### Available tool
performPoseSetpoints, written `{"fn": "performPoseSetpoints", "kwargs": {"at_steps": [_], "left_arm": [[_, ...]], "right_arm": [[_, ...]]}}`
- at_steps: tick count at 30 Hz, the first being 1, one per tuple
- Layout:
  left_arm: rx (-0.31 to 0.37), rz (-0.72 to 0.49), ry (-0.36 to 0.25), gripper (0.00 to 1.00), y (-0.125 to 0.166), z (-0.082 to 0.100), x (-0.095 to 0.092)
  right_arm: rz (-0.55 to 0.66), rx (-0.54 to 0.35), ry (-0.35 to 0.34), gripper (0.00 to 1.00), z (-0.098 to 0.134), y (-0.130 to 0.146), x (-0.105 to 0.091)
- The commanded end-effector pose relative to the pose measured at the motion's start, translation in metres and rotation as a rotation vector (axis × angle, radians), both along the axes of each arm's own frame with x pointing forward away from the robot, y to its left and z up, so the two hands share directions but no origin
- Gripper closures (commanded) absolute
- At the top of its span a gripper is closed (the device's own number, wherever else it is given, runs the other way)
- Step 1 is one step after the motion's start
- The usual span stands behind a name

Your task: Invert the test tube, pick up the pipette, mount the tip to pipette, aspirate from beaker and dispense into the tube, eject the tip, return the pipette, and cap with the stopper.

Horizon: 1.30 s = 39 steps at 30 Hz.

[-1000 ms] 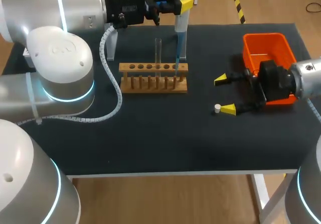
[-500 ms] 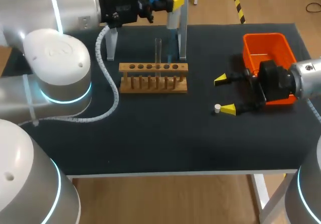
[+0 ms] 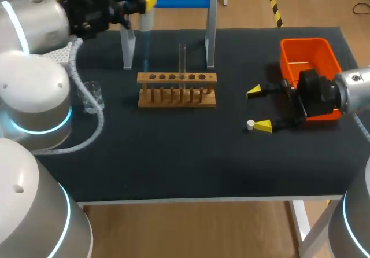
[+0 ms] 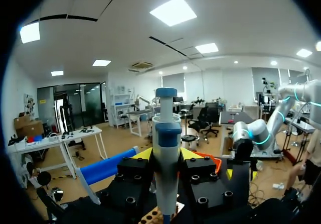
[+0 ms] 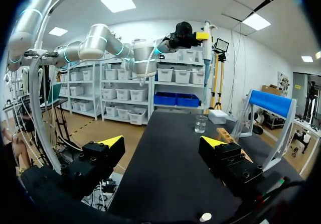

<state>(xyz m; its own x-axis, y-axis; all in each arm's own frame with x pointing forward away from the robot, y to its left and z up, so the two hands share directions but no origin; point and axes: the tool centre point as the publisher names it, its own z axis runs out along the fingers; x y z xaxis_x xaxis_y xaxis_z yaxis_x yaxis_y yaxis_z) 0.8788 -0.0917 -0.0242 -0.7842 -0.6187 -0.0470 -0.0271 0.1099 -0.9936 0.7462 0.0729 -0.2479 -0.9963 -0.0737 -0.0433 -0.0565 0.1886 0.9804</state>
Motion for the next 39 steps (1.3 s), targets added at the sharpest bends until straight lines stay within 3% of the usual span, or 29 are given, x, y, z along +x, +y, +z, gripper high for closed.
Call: {"fn": "performPoseSetpoints", "kwargs": {"at_steps": [1,11,20,39], "left_arm": [[-0.014,0.020,-0.005,1.00,0.067,-0.002,-0.030],[-0.018,0.114,-0.019,1.00,0.120,-0.011,-0.019],[-0.039,0.158,-0.041,1.00,0.147,-0.023,-0.002],[-0.059,0.168,-0.058,1.00,0.164,-0.039,0.035]], "right_arm": [[-0.001,-0.003,0.000,0.00,0.001,-0.001,-0.001],[-0.001,-0.003,0.000,0.00,0.001,-0.001,-0.001],[-0.001,-0.003,0.000,0.00,0.001,-0.001,-0.001],[-0.001,-0.003,0.000,0.00,0.001,-0.001,-0.001]]}}
